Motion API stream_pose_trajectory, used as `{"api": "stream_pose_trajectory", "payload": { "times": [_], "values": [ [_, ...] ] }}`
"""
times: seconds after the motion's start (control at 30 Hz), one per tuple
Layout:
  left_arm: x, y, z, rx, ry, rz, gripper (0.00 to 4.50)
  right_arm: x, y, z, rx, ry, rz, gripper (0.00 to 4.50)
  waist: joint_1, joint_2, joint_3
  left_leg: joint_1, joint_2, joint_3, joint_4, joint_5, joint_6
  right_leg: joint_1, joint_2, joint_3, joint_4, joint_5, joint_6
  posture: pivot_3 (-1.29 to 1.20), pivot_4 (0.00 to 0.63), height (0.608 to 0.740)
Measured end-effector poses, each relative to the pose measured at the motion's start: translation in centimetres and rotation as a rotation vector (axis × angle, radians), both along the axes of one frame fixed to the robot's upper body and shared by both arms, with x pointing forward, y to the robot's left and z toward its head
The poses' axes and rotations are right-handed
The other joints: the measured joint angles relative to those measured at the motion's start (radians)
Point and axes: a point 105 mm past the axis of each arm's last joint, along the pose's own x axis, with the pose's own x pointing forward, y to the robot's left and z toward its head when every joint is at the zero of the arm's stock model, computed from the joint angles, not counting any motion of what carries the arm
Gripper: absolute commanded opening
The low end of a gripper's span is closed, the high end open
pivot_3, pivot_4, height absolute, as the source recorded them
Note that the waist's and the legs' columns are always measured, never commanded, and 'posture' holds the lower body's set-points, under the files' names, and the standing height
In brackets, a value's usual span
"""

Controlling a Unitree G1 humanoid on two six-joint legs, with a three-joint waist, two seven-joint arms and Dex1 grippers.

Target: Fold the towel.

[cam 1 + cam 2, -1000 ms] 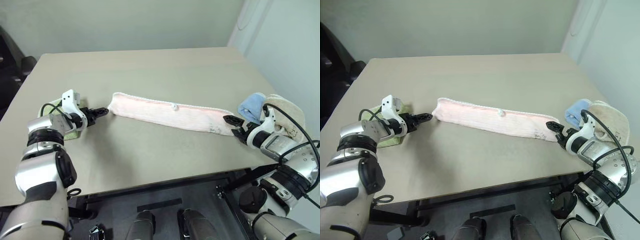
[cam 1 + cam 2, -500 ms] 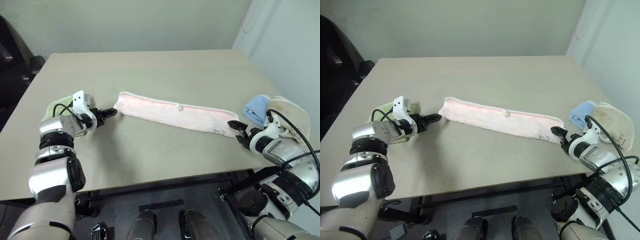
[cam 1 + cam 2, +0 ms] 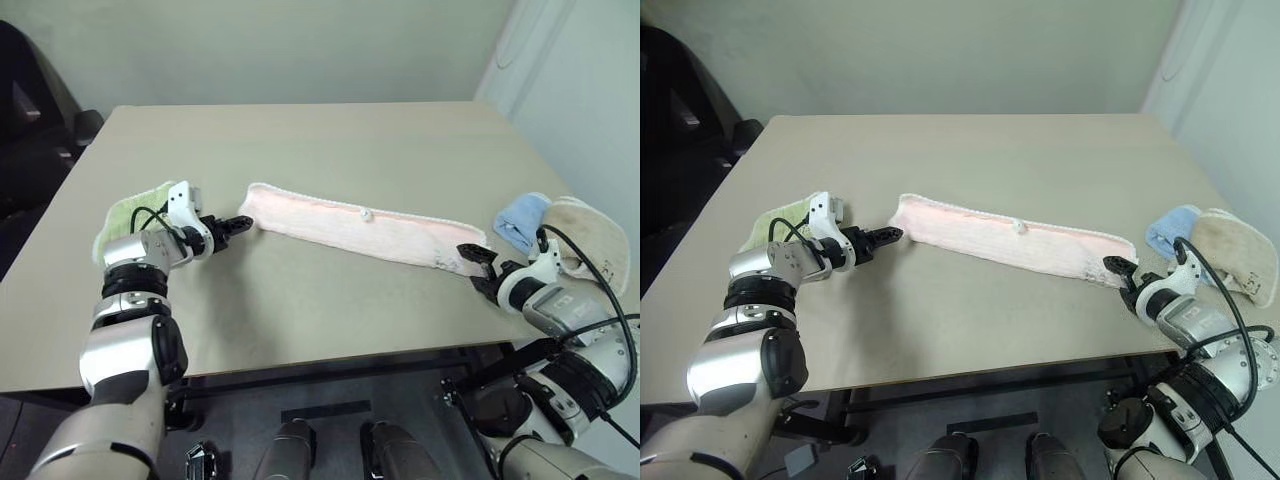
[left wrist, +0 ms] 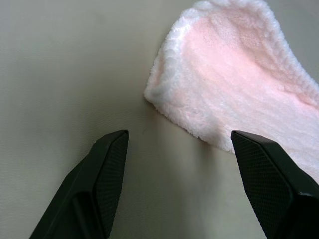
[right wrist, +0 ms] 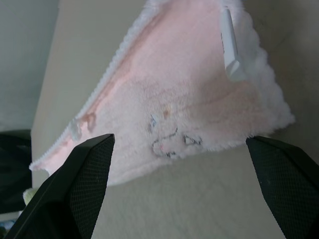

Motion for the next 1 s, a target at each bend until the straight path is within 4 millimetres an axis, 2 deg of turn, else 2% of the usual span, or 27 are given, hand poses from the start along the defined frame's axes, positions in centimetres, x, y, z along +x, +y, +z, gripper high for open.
{"api": "stream_pose_trajectory", "payload": {
  "times": [0.43,0.53,0.9,1.0],
  "values": [
    [0.3,-1.2,-0.1,-0.034,-0.005,-0.009,3.57,3.4,-0.8,-0.4,0.082,-0.016,-0.093,4.48,0.001,0.001,0.0,0.0,-0.002,-0.004,0.0,0.001,0.001,0.004,0.0,0.0,-0.002,0.001,0.002,0.0,0.15,0.74],
    [0.4,-1.8,-0.2,-0.05,-0.005,-0.022,3.57,3.8,-0.8,-0.5,0.081,-0.016,-0.109,3.87,0.001,0.001,0.0,0.0,-0.003,-0.004,0.0,0.001,0.002,0.004,-0.001,0.001,-0.003,0.003,0.002,0.0,0.15,0.74],
    [0.4,-2.1,-0.1,-0.079,-0.004,-0.013,3.57,4.3,-1.6,-1.3,0.067,0.006,-0.184,0.1,0.0,0.001,0.0,0.0,-0.003,-0.004,-0.004,0.001,0.002,0.004,-0.001,0.001,-0.003,0.005,0.0,0.0,0.15,0.74],
    [0.5,-2.2,-0.1,-0.091,-0.006,-0.008,3.57,4.5,-1.5,-1.2,0.057,0.003,-0.182,0.01,0.0,0.001,0.0,0.0,-0.003,-0.004,-0.005,0.001,0.002,0.004,-0.001,0.001,-0.003,0.004,0.0,0.0,0.15,0.74]
  ]
}}
